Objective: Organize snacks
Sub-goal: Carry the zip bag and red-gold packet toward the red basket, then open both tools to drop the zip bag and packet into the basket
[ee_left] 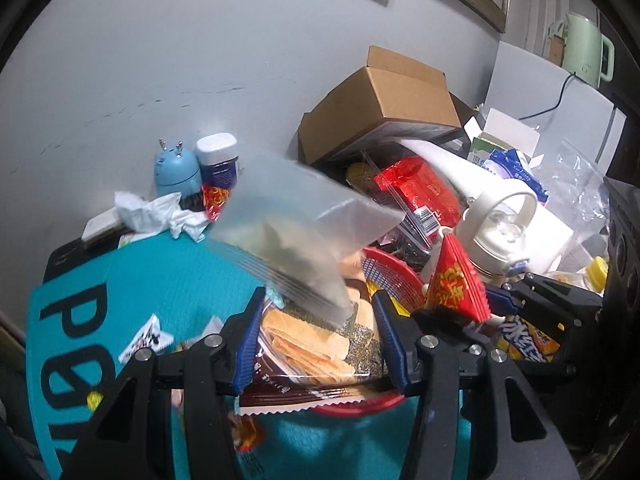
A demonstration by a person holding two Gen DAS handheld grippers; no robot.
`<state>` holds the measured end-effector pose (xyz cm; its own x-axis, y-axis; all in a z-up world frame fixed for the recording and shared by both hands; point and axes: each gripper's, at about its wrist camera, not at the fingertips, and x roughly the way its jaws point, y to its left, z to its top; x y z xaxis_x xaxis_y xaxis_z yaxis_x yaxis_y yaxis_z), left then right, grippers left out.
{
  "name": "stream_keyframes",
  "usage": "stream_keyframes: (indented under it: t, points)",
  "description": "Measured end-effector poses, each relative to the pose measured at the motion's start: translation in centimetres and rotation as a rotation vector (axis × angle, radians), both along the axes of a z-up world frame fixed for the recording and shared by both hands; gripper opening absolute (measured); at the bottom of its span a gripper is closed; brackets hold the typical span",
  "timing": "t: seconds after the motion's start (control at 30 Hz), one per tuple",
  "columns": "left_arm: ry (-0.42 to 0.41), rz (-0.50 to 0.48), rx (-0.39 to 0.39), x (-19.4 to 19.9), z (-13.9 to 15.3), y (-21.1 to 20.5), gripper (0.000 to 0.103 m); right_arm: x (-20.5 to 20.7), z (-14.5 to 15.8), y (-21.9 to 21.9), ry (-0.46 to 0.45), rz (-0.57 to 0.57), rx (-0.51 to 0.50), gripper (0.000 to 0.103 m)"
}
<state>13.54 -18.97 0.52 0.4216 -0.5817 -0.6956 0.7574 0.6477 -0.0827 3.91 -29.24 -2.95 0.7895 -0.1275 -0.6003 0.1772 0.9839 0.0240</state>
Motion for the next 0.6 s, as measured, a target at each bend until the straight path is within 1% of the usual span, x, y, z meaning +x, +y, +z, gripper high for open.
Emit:
stream_keyframes:
  t: [0.3, 0.47, 0.6]
  points:
    - [0.013, -0.030, 0.063, 1.9, -2.0, -2.5, 0.051, 1.7, -1.3, -1.3, 0.015, -0.034, 0.021, 0.037]
    - [0.070, -0.043, 0.100, 3.3, -3.9, -3.6, 0.051, 2.6, -2.2, -1.7, 0.040, -0.048, 0.014, 0.037]
    - [0.091, -0.051, 0.114, 3.7, -4.6, -4.0, 0.051, 3.1, -2.9, -1.8, 0.062, -0.050, 0.014, 0.037]
